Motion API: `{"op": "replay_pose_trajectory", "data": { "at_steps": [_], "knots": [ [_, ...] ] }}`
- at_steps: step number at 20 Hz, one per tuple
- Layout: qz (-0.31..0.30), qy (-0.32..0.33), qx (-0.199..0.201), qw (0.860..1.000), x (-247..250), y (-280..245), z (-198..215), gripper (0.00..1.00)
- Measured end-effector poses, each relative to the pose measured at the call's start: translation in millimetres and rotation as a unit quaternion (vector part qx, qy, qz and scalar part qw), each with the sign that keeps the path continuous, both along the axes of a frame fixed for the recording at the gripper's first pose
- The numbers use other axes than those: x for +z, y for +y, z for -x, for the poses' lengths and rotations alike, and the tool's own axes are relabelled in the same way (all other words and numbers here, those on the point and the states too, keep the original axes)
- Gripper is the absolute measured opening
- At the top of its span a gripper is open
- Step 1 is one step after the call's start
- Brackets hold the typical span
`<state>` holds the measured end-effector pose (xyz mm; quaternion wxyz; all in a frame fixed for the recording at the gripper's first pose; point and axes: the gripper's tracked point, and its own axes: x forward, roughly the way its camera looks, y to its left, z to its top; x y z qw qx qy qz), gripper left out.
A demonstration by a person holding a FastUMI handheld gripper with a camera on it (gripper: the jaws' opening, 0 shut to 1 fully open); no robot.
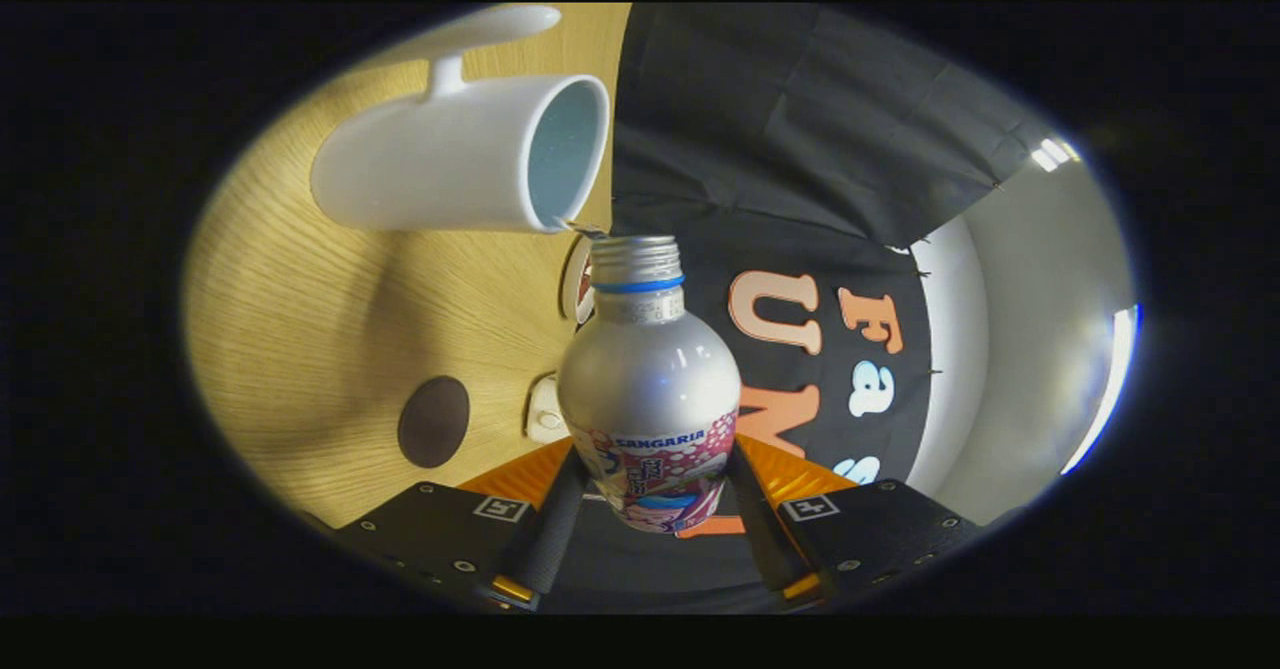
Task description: Take the bottle from table, then pour the juice into the cup, finally place the bottle on the coaster
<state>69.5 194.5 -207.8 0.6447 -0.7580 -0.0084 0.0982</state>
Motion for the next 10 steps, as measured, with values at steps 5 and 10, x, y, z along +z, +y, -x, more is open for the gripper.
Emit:
{"op": "replay_pose_trajectory", "data": {
  "at_steps": [5, 10],
  "knots": [
    [0.004, -0.004, 0.006, 1.0, 3.5, 0.3, -2.0, 0.76],
    [0.015, -0.015, 0.016, 1.0, 9.9, 5.5, -2.3, 0.76]
  ]
}}
